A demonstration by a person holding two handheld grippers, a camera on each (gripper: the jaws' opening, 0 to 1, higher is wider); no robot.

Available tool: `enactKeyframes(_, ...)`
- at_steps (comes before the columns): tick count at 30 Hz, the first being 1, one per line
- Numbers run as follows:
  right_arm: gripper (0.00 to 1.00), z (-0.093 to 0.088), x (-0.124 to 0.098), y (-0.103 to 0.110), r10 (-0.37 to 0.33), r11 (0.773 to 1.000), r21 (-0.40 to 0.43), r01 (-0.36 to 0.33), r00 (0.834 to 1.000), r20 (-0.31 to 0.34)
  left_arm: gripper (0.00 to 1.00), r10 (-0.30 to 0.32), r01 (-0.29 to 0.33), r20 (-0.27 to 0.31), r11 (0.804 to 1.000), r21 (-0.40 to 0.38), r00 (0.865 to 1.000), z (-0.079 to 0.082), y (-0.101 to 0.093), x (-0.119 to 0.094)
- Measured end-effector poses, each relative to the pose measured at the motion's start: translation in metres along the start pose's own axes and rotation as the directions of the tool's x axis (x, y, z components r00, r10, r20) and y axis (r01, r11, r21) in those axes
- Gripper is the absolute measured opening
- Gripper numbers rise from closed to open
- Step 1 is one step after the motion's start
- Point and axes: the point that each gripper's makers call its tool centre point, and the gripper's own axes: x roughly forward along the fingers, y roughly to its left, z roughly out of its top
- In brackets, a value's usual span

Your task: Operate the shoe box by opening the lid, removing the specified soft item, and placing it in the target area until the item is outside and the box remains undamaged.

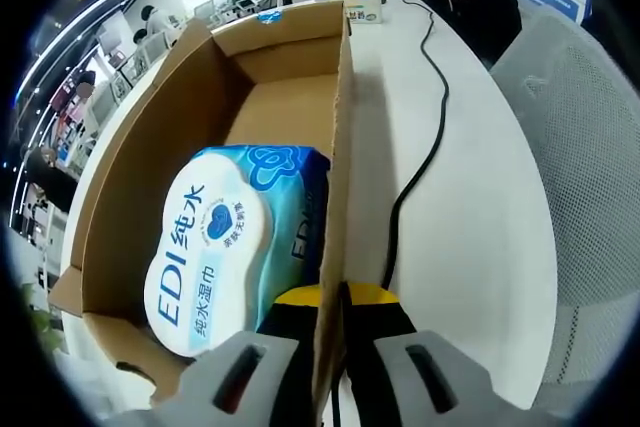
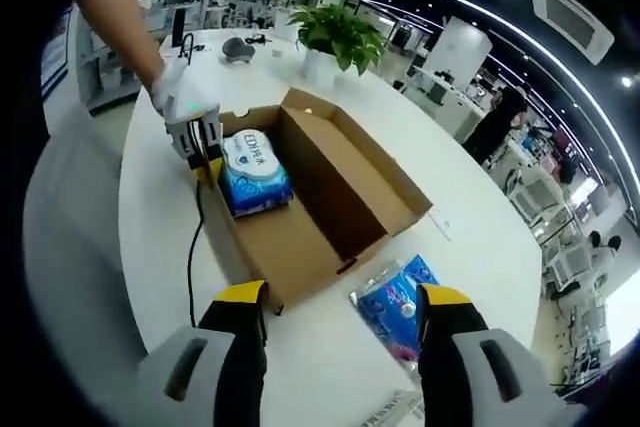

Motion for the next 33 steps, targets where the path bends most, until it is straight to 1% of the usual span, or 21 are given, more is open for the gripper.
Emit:
enactKeyframes(2,0.58,0.007,0.001,0.0,0.003,1.0,-0.02,-0.002,1.0,0.011,0.04,0.0,0.0,0.0,1.0,0.002,1.0,0.0,0.0,0.0)
enactKeyframes(5,0.55,0.016,0.001,0.007,0.055,0.997,-0.063,-0.054,0.998,0.022,0.04,-0.003,0.003,0.001,1.0,0.003,1.0,0.0,0.0,0.0)
enactKeyframes(6,0.55,0.018,0.001,0.008,0.066,0.993,-0.101,-0.065,0.998,0.014,0.04,-0.003,0.003,0.001,1.0,0.003,1.0,0.0,0.0,0.0)
enactKeyframes(7,0.55,0.017,0.002,0.007,0.066,0.983,-0.168,-0.068,0.998,-0.017,0.04,-0.004,0.004,0.001,1.0,0.003,1.0,0.0,0.0,0.0)
enactKeyframes(9,0.55,0.018,0.004,0.01,0.077,0.972,-0.218,-0.083,0.996,-0.036,0.04,-0.003,0.003,0.001,1.0,0.005,1.0,0.0,0.0,0.0)
enactKeyframes(10,0.55,0.02,0.005,0.012,0.085,0.969,-0.227,-0.092,0.996,-0.038,0.04,-0.003,0.003,0.001,1.0,0.004,1.0,0.0,0.0,0.0)
enactKeyframes(12,0.55,0.025,0.007,0.014,0.096,0.972,-0.215,-0.099,0.995,-0.023,0.04,-0.003,0.003,0.001,1.0,0.004,1.0,0.0,0.0,0.0)
enactKeyframes(14,0.57,0.032,0.009,0.027,0.162,0.977,-0.142,-0.16,0.987,0.001,0.04,0.0,0.0,0.001,1.0,0.002,1.0,0.0,-0.001,0.0)
enactKeyframes(15,0.57,0.035,0.01,0.028,0.169,0.977,-0.131,-0.166,0.986,0.011,0.04,0.0,0.0,0.001,1.0,0.001,1.0,0.0,0.0,0.0)
enactKeyframes(16,0.57,0.037,0.01,0.027,0.163,0.977,-0.143,-0.16,0.986,0.011,0.04,0.001,-0.001,0.001,1.0,0.0,1.0,-0.001,0.0,0.0)
enactKeyframes(19,0.57,0.039,0.013,0.034,0.203,0.968,-0.152,-0.2,0.979,0.003,0.04,-0.002,0.002,0.0,1.0,-0.001,1.0,0.0,0.0,0.0)
enactKeyframes(20,0.57,0.036,0.014,0.036,0.215,0.96,-0.181,-0.215,0.976,-0.021,0.04,-0.002,0.002,0.0,1.0,-0.001,1.0,0.0,0.0,0.0)
enactKeyframes(22,0.54,0.034,0.016,0.039,0.232,0.944,-0.229,-0.235,0.972,-0.04,0.04,-0.002,0.002,0.0,1.0,0.0,1.0,0.0,-0.001,-0.001)
enactKeyframes(23,0.52,0.03,0.018,0.042,0.252,0.93,-0.26,-0.26,0.966,-0.065,0.04,-0.002,0.002,0.0,1.0,0.001,1.0,0.0,-0.001,0.0)
enactKeyframes(24,0.48,0.025,0.019,0.046,0.277,0.916,-0.275,-0.291,0.957,-0.09,0.04,-0.002,0.002,0.0,1.0,0.0,1.0,0.0,-0.001,0.0)
enactKeyframes(25,0.46,0.015,0.02,0.054,0.331,0.902,-0.243,-0.357,0.933,-0.141,0.04,-0.002,0.002,0.0,1.0,0.001,1.0,0.0,-0.001,-0.001)
enactKeyframes(26,0.46,0.011,0.021,0.055,0.339,0.898,-0.239,-0.37,0.927,-0.159,0.04,-0.001,0.001,0.001,1.0,0.003,1.0,0.0,0.0,-0.001)
enactKeyframes(27,0.47,0.012,0.024,0.053,0.325,0.897,-0.265,-0.355,0.934,-0.15,0.04,-0.002,0.002,0.0,1.0,0.003,1.0,0.0,0.0,-0.001)
enactKeyframes(28,0.47,0.012,0.026,0.052,0.319,0.898,-0.268,-0.348,0.937,-0.144,0.04,-0.003,0.003,-0.002,1.0,-0.001,1.0,0.0,0.0,-0.001)
enactKeyframes(31,0.47,0.018,0.027,0.056,0.342,0.893,-0.266,-0.364,0.931,-0.124,0.04,-0.003,0.003,-0.001,1.0,-0.002,1.0,0.0,0.0,-0.001)
enactKeyframes(33,0.47,0.021,0.028,0.056,0.341,0.891,-0.273,-0.362,0.932,-0.122,0.04,-0.002,0.002,0.0,1.0,0.001,1.0,0.0,0.0,0.0)
